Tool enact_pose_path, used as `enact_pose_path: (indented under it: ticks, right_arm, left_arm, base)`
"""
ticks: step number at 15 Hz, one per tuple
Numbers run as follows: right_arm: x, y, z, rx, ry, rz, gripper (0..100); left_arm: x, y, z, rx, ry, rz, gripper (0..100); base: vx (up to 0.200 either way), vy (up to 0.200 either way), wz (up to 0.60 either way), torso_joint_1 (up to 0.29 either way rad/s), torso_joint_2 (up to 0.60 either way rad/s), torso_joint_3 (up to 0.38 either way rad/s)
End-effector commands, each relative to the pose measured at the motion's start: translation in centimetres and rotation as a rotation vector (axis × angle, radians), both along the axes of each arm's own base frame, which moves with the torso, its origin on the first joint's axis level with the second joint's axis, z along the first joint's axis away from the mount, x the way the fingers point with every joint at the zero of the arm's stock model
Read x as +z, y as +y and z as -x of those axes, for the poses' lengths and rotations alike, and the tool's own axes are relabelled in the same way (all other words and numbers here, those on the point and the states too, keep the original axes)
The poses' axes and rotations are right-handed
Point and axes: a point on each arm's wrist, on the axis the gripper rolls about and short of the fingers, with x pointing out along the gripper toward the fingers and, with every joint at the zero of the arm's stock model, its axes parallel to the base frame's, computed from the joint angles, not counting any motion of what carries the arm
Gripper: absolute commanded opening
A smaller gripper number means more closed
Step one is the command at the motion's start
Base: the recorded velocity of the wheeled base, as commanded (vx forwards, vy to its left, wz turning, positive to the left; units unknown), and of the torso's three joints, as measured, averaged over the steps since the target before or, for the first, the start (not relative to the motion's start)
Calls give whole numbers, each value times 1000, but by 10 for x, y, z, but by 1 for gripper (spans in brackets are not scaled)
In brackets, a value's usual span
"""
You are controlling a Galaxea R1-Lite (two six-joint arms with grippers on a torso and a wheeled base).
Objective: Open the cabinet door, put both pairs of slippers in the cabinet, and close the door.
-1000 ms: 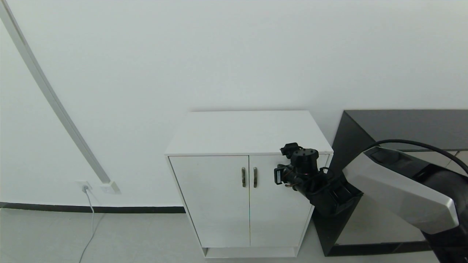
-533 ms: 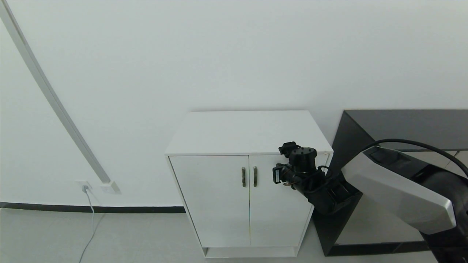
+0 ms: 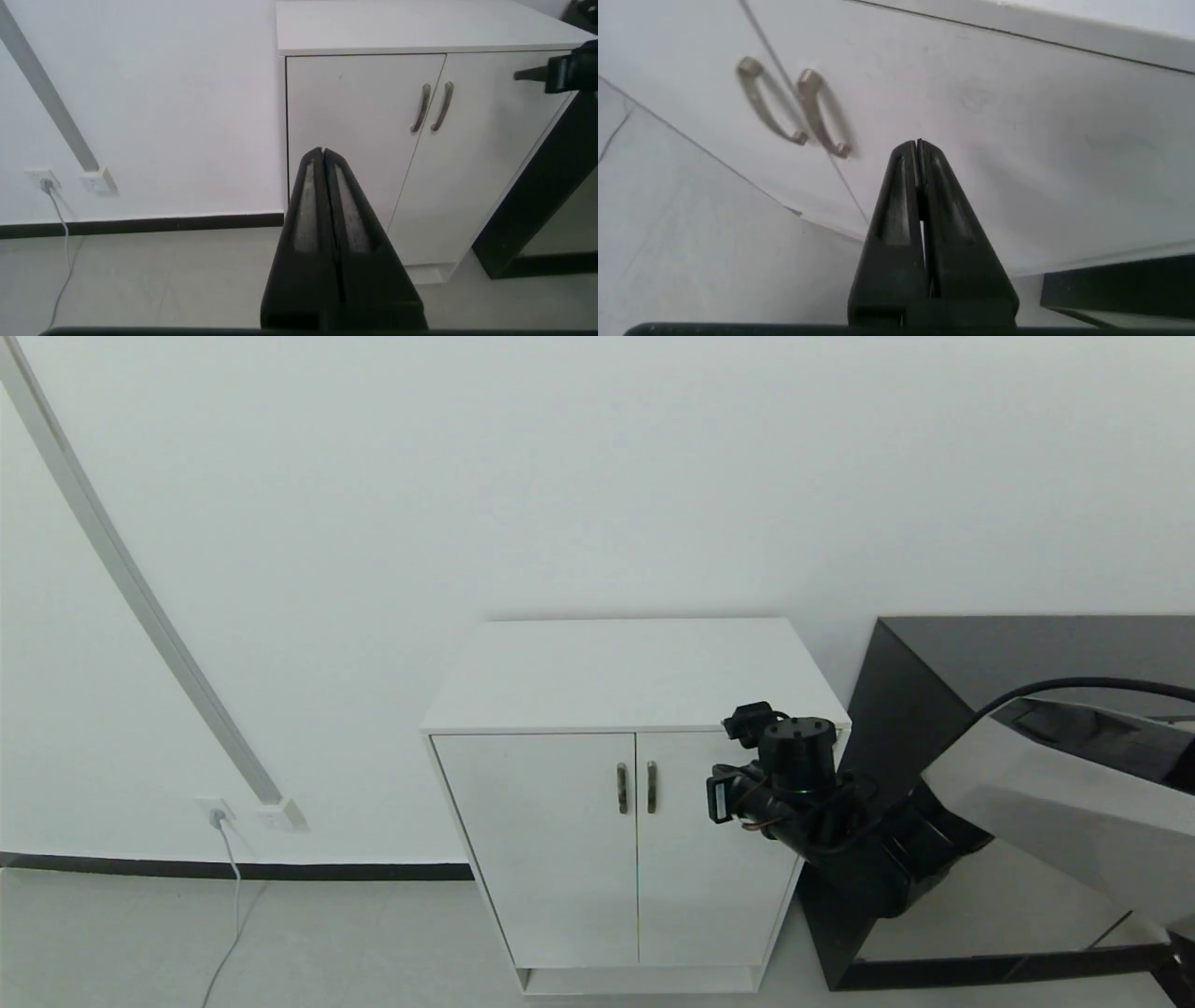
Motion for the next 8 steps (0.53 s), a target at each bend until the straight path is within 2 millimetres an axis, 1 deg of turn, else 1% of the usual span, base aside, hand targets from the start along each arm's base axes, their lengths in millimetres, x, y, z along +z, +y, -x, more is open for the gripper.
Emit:
enact_pose_path:
  ticks: [1, 2, 4, 8]
  right_arm:
    - [34, -16, 30, -3, -41, -22, 0]
    - [39, -26, 38, -30, -49, -21, 0]
    - [47, -53, 50, -133, -77, -19, 0]
    - [60, -116, 77, -280, -82, -6, 0]
  left_arm:
    - [0, 0, 0, -1, 1, 0, 0]
    - [0, 0, 0, -1, 1, 0, 0]
    - [0, 0, 0, -1, 1, 0, 0]
    - [0, 0, 0, -1, 1, 0, 0]
  base:
    - [0, 0, 0, 0, 0, 0]
    - [0, 0, 0, 0, 0, 0]
    - [0, 0, 0, 0, 0, 0]
    - [0, 0, 0, 0, 0, 0]
